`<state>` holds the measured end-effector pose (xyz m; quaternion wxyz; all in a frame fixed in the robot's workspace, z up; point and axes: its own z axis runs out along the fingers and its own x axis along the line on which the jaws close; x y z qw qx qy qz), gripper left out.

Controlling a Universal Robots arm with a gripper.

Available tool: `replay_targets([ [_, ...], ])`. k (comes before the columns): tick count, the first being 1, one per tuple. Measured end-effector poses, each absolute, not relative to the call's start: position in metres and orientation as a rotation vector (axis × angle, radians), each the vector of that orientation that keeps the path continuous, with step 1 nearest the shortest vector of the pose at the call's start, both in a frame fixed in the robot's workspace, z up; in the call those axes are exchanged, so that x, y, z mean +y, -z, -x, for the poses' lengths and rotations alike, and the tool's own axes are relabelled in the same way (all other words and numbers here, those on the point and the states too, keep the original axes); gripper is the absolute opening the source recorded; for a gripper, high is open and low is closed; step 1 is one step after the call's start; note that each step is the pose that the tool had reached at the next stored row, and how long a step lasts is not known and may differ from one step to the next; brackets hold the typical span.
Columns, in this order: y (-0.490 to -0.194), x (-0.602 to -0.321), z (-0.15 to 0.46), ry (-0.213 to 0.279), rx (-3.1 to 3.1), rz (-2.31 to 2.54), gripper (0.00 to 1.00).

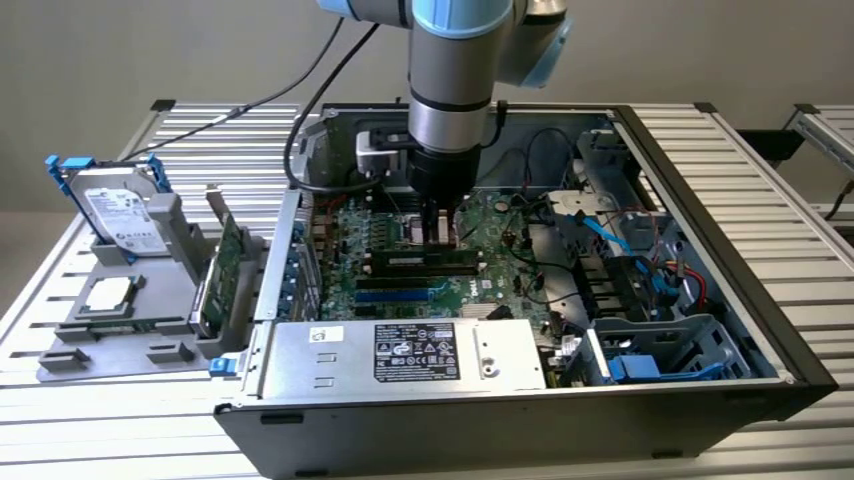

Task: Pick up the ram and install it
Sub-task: 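Insert the ram into the slot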

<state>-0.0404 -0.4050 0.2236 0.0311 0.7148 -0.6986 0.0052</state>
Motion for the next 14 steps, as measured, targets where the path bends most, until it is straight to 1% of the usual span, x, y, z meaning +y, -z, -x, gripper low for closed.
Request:
replay_targets([
  [14, -0.2212, -0.4050, 0.0403, -0.014, -2.152, -2.202, 0.14],
])
